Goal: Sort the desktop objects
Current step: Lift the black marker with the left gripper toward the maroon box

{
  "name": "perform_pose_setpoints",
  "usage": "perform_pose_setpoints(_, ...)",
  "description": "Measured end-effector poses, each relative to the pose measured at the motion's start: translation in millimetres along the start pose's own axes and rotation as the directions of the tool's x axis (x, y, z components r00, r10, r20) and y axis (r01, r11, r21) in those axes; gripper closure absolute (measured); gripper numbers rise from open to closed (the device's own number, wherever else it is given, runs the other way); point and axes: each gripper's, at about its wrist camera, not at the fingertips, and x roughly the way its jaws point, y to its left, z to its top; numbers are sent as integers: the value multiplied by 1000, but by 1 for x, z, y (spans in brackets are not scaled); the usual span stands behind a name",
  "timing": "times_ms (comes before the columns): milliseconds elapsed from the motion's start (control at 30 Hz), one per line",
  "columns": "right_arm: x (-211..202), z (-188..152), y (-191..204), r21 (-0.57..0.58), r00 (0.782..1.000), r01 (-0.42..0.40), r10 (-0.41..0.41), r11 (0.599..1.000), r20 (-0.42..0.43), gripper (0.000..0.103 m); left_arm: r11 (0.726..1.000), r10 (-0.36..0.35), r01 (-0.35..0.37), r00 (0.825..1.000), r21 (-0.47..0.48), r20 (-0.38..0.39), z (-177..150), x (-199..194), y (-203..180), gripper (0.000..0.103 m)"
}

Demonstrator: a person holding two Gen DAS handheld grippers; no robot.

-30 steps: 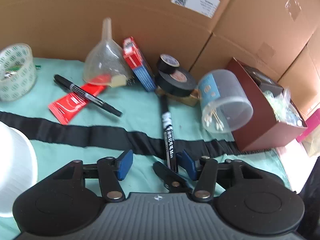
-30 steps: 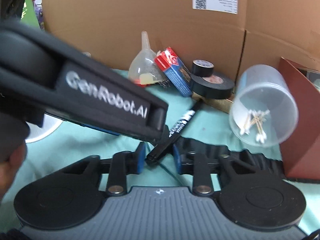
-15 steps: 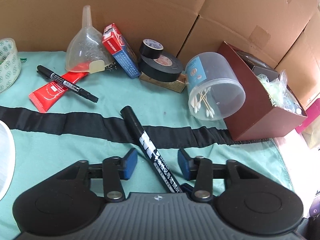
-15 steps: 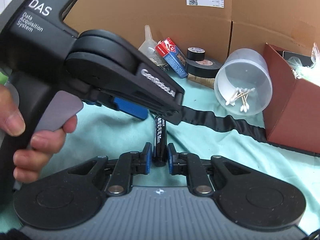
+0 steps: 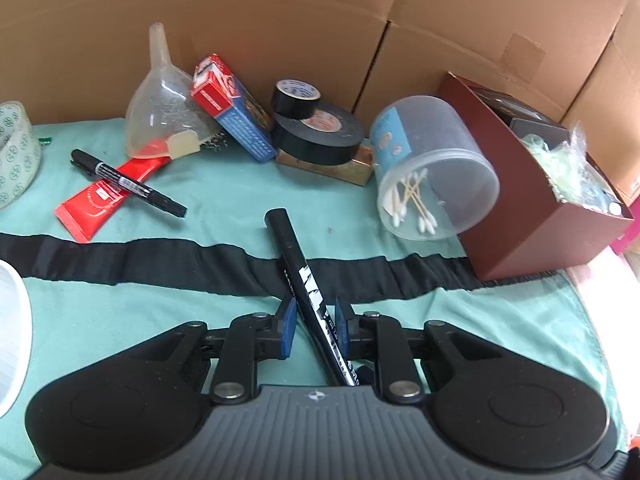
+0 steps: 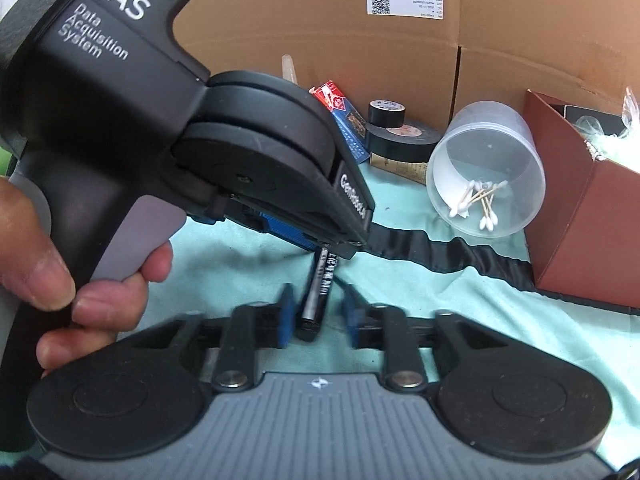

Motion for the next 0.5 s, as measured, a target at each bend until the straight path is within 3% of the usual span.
perform_pose_setpoints(133,-9,-2,-1,13,1000,2,-2,1000,23,87,1000,-9,9,1000,-3,25,-1,-11,-7,83)
perform_pose_setpoints(267,-31,4,-8,21,995,30,-32,999,95,87,999,-45,44,994,11,100,8,-32,-25,83)
perform_pose_setpoints(500,-73,24,-34,57,959,125,-136,990,247,87,988,-146,131,968,85,205,41,-56,-77,84)
